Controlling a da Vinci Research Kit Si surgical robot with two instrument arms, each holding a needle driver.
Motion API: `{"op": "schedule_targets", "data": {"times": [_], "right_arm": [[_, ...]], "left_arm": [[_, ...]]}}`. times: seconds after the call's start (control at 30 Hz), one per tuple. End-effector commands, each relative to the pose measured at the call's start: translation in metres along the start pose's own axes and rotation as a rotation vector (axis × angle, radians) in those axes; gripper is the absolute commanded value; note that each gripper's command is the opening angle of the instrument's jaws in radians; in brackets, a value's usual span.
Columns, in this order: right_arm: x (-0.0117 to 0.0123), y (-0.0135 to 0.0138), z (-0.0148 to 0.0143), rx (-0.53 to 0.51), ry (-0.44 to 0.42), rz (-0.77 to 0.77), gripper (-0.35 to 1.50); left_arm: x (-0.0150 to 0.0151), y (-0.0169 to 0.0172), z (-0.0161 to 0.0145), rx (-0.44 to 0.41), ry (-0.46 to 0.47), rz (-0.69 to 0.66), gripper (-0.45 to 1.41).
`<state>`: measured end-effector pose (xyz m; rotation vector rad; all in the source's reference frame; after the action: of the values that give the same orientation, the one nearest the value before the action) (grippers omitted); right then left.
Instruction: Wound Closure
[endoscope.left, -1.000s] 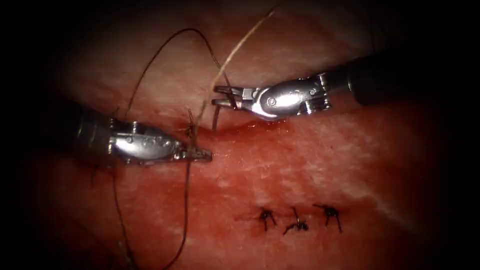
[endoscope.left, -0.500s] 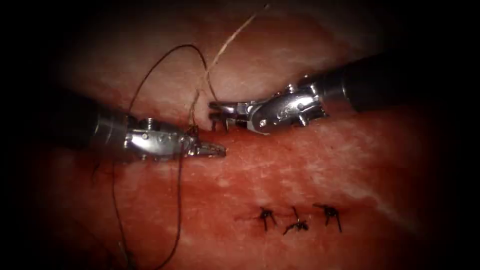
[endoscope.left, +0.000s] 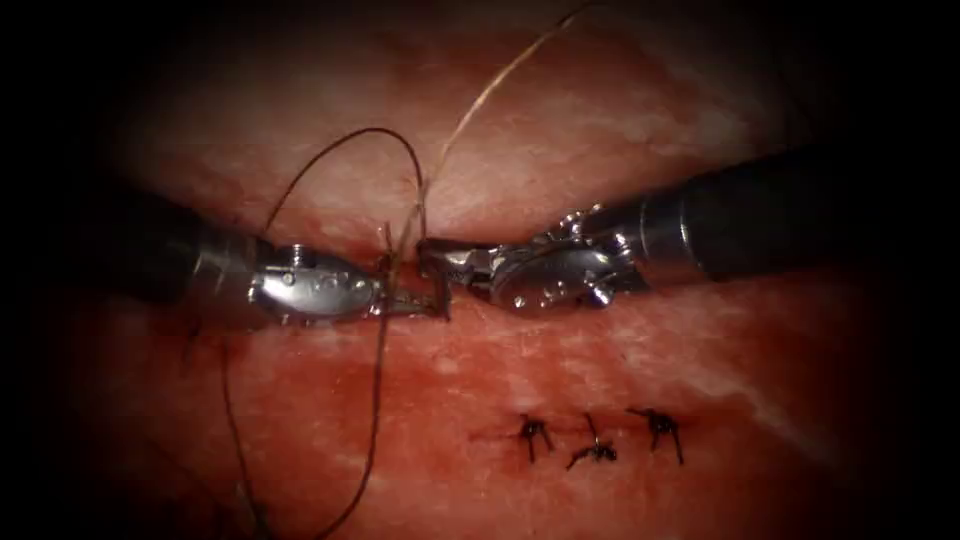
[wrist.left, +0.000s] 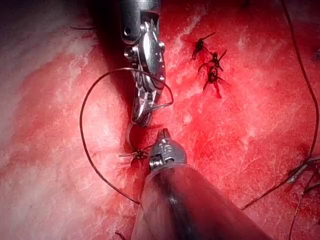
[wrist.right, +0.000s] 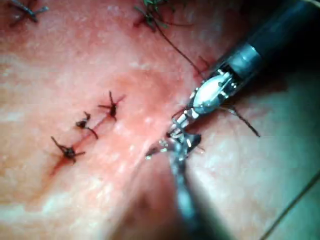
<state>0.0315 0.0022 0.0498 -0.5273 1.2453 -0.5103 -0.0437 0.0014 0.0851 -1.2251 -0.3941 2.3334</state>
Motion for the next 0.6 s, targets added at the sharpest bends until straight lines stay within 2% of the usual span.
{"op": "schedule_targets", "data": {"times": [0.03,0.2,0.6], "right_arm": [[-0.0006,-0.0012,0.0005,0.004,-0.005,-0.001,-0.35],[-0.0013,-0.0013,0.0004,0.005,-0.009,-0.003,-0.35],[-0.0011,-0.0004,0.0006,0.001,-0.013,0.006,-0.35]], "left_arm": [[-0.001,0.0006,0.0008,-0.006,-0.004,-0.003,-0.45],[-0.0029,0.0012,0.0012,-0.013,-0.022,-0.015,-0.45],[-0.0059,0.0031,0.0018,-0.04,-0.042,-0.037,-0.45]]}}
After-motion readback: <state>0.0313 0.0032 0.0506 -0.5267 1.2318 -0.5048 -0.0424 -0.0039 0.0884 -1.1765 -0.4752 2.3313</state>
